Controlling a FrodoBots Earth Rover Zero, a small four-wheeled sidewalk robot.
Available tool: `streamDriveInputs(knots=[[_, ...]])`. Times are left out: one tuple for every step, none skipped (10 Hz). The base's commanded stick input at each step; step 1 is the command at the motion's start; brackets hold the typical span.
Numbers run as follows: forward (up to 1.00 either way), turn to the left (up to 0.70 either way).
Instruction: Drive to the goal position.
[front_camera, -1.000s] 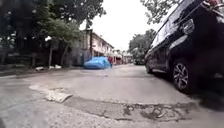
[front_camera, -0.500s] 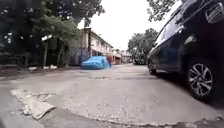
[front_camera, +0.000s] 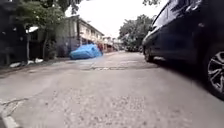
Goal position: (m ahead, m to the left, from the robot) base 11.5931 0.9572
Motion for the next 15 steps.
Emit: streamDriveInputs(knots=[[1.00,0.00],[1.00,0.00],[1.00,0.00],[1.00,0.00],[1.00,0.00],[1.00,0.00],[1.00,0.00],[1.00,0.00],[1.00,0.00],[1.00,0.00],[1.00,0.04],[1.00,0.27],[1.00,0.26],[1.00,0.11],[1.00,0.00]])
